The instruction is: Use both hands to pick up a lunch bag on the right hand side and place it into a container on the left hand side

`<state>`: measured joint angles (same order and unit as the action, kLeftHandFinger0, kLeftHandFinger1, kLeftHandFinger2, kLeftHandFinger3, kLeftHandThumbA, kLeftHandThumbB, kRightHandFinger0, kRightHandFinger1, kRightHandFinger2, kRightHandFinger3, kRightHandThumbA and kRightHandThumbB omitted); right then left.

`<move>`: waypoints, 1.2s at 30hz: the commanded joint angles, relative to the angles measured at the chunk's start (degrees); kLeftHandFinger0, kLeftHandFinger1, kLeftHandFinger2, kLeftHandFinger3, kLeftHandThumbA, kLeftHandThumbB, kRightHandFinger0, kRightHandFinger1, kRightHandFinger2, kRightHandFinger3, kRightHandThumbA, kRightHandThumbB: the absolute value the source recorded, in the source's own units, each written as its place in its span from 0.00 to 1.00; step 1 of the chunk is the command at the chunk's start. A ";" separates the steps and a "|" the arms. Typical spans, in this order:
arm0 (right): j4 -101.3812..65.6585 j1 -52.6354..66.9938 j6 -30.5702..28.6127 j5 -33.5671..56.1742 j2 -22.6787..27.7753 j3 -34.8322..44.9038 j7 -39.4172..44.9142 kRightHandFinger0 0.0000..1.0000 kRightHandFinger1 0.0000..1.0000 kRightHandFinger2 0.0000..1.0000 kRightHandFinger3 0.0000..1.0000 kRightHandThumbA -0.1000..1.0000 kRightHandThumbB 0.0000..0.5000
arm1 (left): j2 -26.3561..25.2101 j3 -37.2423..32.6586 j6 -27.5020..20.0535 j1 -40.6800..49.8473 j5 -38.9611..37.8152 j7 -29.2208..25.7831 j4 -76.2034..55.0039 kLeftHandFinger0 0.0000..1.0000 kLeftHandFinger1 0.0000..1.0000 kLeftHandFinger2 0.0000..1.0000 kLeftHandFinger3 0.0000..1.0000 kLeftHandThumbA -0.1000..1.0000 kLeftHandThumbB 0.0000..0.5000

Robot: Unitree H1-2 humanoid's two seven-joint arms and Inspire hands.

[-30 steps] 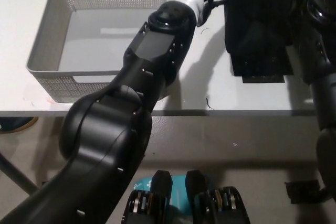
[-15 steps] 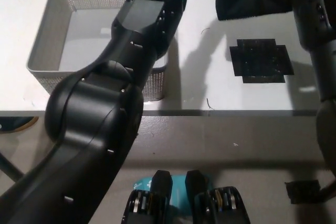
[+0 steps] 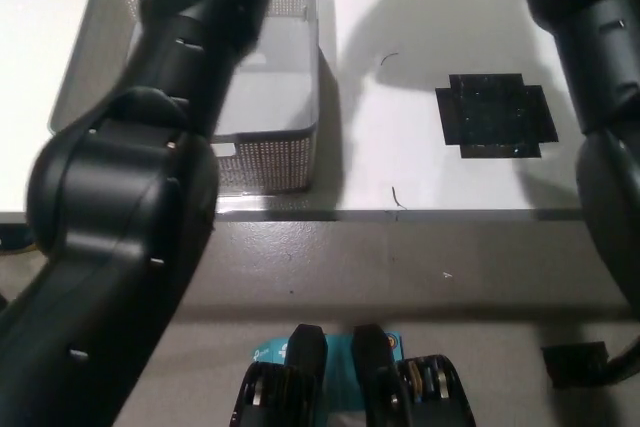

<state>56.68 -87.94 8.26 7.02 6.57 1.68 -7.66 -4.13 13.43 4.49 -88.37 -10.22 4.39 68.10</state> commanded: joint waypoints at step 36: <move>23.82 -9.17 -6.56 -8.46 -19.43 -9.48 4.70 1.00 1.00 1.00 1.00 1.00 0.00 | -13.51 3.86 9.40 18.99 -5.71 9.81 -23.40 1.00 1.00 1.00 1.00 1.00 0.66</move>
<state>80.54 -95.50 3.30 0.37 -10.50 -6.83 -5.92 -13.79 24.15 19.87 -65.40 -18.27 3.91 39.87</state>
